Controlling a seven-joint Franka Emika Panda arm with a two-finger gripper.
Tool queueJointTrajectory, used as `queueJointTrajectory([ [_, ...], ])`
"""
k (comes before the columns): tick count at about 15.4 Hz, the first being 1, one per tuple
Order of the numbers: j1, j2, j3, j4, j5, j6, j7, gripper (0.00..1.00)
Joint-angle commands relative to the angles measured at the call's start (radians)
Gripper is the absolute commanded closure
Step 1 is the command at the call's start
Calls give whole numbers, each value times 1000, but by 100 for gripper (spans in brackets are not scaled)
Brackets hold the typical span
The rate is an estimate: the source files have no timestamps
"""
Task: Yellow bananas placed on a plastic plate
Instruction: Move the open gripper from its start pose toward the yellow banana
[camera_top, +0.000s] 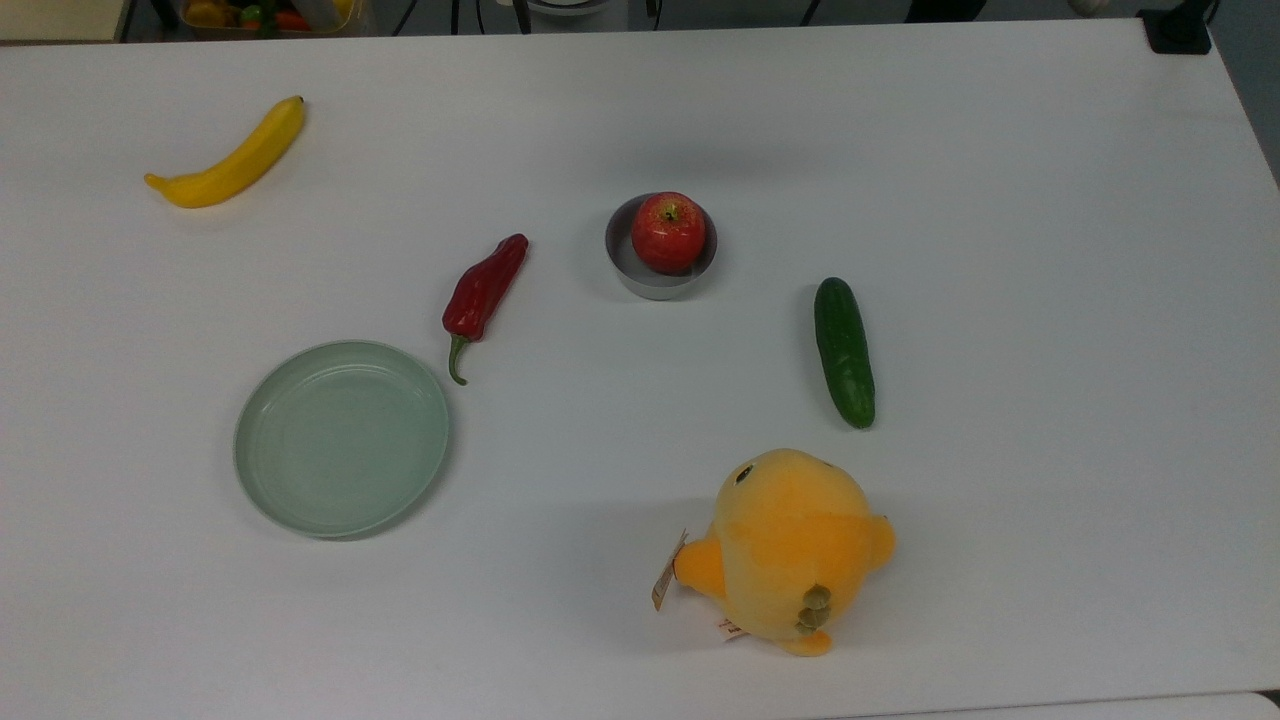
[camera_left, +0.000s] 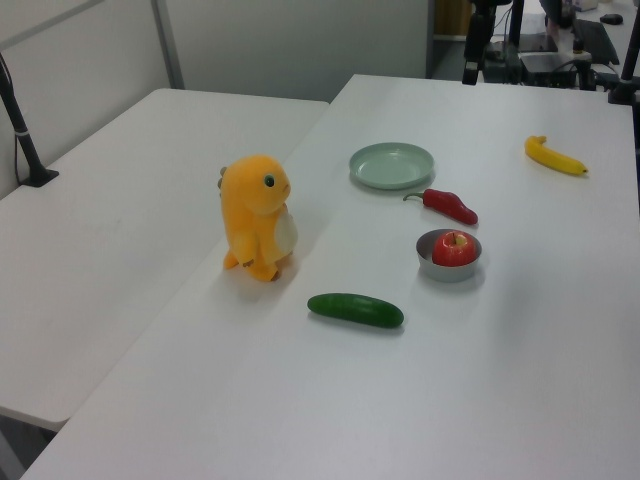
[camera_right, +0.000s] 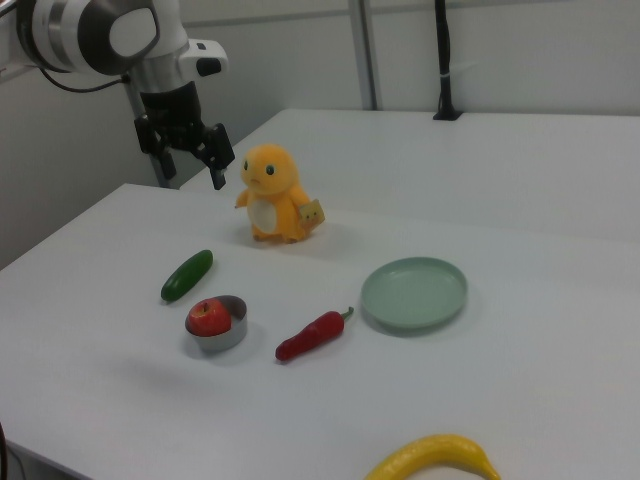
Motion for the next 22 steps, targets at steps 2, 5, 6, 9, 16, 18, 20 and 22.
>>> queueJointTrajectory([
  [2,8,-30,4,-43,9,-5,-16,0],
  [5,8,-29,4,-43,9,-5,-16,0],
  [6,8,-29,4,-43,9,-6,-16,0],
  [9,6,-29,4,-43,9,-6,-22,0],
  [16,2,-32,4,-60,8,-17,-140,0],
  [18,0,-35,4,-68,6,-17,-175,0],
  [20,-1,-42,4,-83,6,-17,-180,0],
  [22,5,-42,4,-91,5,-17,-185,0],
])
